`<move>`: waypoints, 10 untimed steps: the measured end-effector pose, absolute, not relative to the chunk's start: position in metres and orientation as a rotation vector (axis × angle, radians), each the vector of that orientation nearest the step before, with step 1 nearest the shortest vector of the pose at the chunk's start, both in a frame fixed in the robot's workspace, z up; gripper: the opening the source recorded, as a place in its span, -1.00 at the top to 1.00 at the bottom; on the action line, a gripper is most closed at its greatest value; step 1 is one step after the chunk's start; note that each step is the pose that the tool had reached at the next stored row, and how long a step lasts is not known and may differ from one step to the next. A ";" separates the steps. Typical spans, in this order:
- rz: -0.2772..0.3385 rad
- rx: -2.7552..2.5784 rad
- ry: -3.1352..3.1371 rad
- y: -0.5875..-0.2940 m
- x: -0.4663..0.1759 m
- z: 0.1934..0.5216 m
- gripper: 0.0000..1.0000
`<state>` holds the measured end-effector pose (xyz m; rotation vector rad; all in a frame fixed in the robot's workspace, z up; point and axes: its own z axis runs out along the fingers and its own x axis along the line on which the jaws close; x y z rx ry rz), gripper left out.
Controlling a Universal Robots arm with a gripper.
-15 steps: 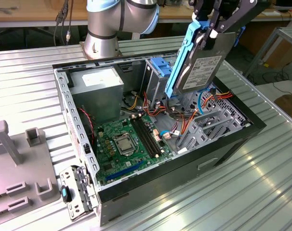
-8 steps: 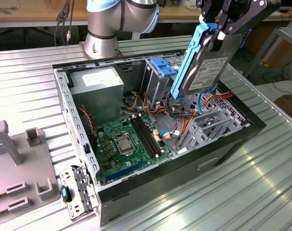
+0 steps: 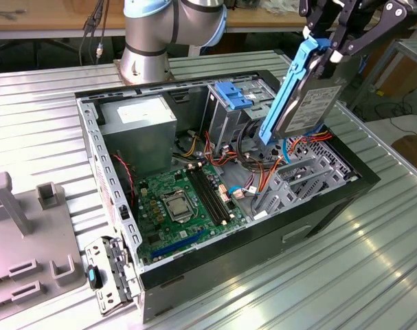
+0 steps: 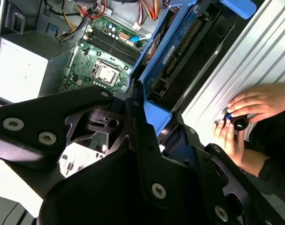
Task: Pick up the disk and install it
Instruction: 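Insert the disk into the insertion slot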
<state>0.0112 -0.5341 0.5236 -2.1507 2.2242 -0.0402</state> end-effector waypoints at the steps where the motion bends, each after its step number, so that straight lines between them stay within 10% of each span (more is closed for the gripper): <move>1: -0.040 -2.151 2.224 -0.534 0.015 0.524 0.26; 10: -0.040 -2.148 2.227 -0.544 0.033 0.520 0.26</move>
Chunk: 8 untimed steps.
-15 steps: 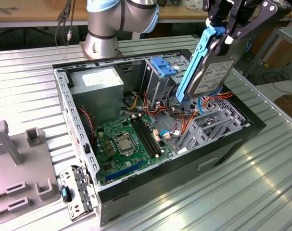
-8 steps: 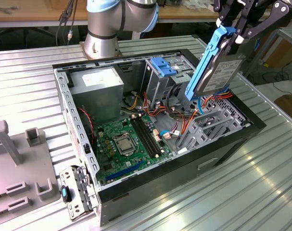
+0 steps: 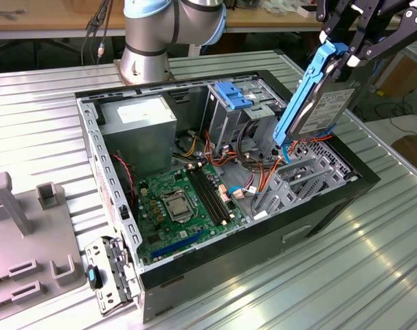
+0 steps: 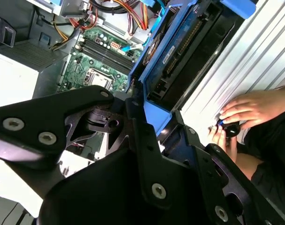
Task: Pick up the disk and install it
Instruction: 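Insert the disk into the insertion slot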
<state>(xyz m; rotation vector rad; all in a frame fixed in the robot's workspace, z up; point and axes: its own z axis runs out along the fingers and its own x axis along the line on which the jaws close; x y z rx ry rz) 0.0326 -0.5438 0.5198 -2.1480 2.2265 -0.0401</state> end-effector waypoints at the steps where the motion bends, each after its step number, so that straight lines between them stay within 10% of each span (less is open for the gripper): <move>1: -0.040 -2.148 2.227 -0.544 0.035 0.519 0.26; 8: -0.040 -2.148 2.226 -0.544 0.044 0.513 0.26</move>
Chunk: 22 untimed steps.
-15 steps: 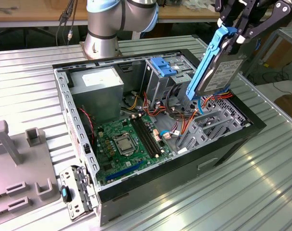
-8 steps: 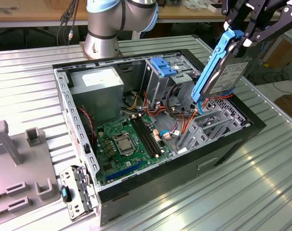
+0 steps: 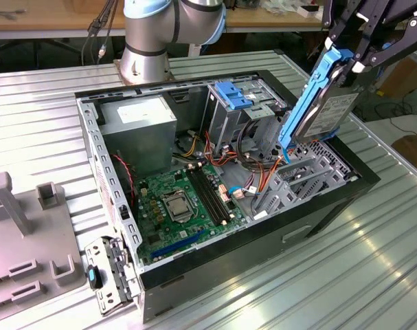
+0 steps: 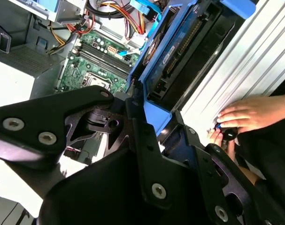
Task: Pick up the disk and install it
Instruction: 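Insert the disk into the insertion slot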
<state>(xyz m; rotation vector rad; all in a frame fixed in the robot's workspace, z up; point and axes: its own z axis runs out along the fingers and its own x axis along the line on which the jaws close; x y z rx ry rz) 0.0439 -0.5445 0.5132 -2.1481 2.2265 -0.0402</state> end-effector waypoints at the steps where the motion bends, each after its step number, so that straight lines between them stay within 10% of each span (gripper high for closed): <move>1: -0.040 -2.148 2.226 -0.544 0.044 0.513 0.26; 22: -0.037 -2.153 2.220 -0.555 0.053 0.494 0.26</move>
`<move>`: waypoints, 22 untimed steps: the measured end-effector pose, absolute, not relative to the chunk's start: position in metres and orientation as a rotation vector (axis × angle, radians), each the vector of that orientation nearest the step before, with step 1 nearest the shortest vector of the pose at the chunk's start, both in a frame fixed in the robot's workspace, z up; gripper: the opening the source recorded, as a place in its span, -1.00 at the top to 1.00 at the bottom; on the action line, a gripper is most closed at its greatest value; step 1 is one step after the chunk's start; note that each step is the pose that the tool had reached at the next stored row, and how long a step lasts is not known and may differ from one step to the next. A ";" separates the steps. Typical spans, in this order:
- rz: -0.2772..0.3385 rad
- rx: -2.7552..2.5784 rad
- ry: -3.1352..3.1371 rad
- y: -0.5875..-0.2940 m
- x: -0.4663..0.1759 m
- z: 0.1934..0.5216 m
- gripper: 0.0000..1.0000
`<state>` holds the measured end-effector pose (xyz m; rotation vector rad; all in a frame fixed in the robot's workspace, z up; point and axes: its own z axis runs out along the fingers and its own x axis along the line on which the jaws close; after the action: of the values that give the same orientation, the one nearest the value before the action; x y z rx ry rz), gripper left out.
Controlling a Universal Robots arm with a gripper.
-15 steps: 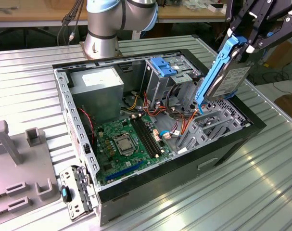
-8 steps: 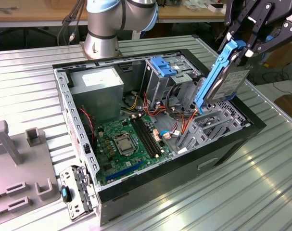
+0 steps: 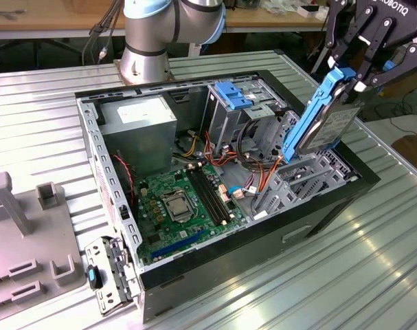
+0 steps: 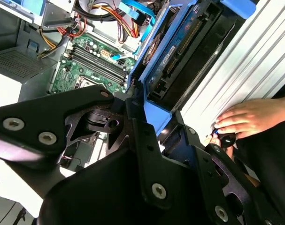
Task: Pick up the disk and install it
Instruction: 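Insert the disk into the insertion slot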
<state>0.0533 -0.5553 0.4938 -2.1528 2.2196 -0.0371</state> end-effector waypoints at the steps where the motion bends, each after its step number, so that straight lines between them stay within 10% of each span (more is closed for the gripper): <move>1: -0.038 -2.153 2.220 -0.556 0.054 0.493 0.26; 22: -0.037 -2.152 2.220 -0.567 0.058 0.465 0.26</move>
<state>0.0583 -0.5669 0.4649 -2.1521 2.2205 -0.0372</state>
